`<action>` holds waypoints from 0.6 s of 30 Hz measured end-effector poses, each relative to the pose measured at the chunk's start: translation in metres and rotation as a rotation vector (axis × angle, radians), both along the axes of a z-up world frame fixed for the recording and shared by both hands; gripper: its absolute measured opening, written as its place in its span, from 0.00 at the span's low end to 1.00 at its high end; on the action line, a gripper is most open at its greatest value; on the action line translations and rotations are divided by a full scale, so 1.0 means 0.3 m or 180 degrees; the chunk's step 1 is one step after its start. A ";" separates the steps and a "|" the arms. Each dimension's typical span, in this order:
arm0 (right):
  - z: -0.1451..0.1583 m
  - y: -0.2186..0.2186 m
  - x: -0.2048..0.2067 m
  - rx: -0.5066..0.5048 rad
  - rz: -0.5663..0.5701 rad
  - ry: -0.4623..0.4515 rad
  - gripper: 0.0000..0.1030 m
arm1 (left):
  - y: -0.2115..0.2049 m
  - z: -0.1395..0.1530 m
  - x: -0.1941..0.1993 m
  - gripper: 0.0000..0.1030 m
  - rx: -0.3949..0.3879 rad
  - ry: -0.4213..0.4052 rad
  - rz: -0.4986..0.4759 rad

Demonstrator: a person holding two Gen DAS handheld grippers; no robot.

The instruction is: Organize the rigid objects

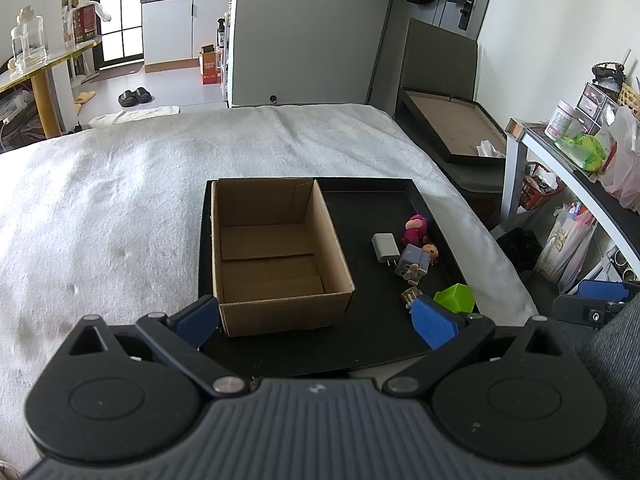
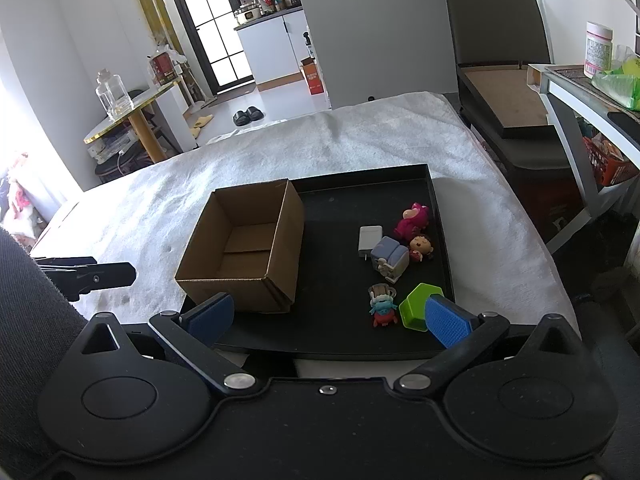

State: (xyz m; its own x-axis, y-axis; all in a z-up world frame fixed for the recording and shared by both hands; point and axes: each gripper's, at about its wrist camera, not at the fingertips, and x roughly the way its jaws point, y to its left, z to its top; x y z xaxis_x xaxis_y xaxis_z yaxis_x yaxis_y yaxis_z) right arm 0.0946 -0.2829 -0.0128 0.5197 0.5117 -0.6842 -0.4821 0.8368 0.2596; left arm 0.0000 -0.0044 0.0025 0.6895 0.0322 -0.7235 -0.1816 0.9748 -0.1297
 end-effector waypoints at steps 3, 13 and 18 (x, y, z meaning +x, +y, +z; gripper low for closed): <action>0.000 -0.001 0.001 -0.0002 -0.0001 -0.0001 1.00 | -0.001 0.003 -0.001 0.99 0.0005 0.0002 0.0014; 0.006 0.000 0.001 -0.0021 -0.0013 -0.0022 1.00 | 0.000 0.016 -0.008 0.99 0.0019 -0.0019 0.0013; 0.006 0.000 0.002 -0.0006 -0.0008 -0.0010 1.00 | 0.000 0.018 -0.008 0.99 0.0023 -0.0019 0.0018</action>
State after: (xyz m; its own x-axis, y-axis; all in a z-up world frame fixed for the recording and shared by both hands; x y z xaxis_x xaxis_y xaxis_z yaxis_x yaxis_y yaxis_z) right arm 0.0952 -0.2829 -0.0110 0.5230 0.5092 -0.6835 -0.4809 0.8384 0.2565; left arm -0.0024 -0.0044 0.0078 0.6937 0.0412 -0.7191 -0.1862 0.9747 -0.1238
